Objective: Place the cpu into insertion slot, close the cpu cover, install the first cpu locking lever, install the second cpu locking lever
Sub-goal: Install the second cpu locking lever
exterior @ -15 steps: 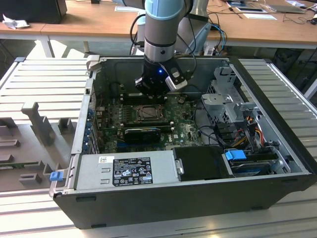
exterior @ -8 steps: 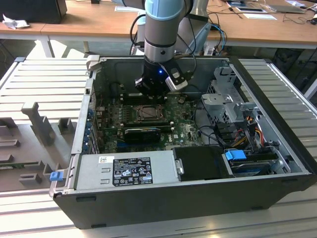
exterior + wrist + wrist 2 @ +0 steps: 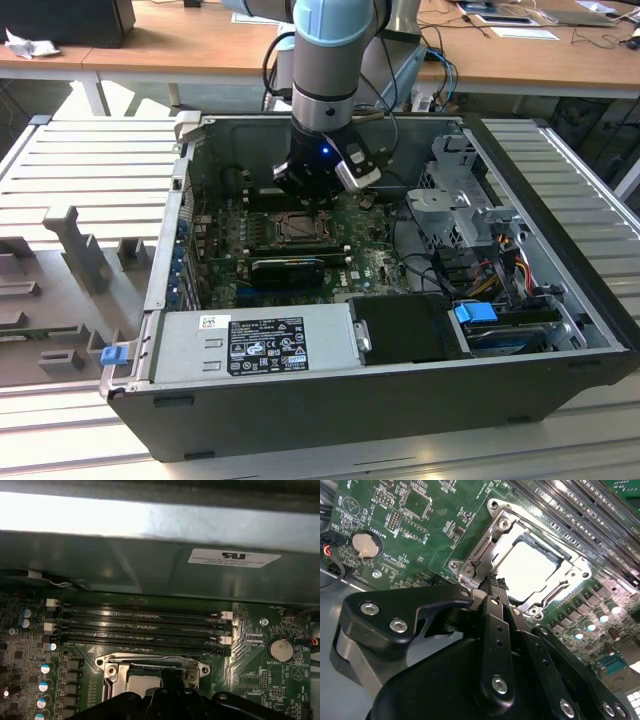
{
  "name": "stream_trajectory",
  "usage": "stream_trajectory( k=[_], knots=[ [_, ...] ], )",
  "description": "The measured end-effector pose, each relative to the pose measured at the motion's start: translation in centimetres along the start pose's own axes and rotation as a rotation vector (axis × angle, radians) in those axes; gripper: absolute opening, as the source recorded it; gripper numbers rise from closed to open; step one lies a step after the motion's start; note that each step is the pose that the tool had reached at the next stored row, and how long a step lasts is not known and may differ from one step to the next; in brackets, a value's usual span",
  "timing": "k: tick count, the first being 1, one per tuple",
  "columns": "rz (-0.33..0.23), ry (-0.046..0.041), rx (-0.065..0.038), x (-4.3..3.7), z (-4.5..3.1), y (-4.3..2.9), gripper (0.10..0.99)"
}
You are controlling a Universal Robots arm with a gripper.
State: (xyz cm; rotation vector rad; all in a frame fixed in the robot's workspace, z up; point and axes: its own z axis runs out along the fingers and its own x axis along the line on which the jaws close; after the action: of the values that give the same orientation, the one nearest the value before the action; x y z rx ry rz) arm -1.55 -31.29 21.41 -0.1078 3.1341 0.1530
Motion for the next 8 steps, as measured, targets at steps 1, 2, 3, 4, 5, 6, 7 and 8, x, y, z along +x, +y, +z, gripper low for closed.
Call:
stream_trajectory(
  k=[1,2,3,4,5,6,7,8],
  knots=[
    [0.000,0.0000,0.000,0.01,-0.01,-0.02,0.106],
    [0.000,0.0001,0.000,0.01,-0.04,-0.03,0.106],
    [0.000,0.0001,0.000,0.01,-0.09,-0.03,0.106],
    [0.000,0.0001,0.000,0.00,-0.22,-0.02,0.106],
    [0.000,0.0000,0.000,0.00,-0.72,0.03,0.106],
    [0.000,0.0000,0.000,0.00,-1.11,0.07,0.106],
    [0.000,0.0000,0.000,0.00,-1.19,-0.04,0.106],
    [0.000,-0.0001,0.000,0.04,-1.24,-0.52,0.106]
  ],
)
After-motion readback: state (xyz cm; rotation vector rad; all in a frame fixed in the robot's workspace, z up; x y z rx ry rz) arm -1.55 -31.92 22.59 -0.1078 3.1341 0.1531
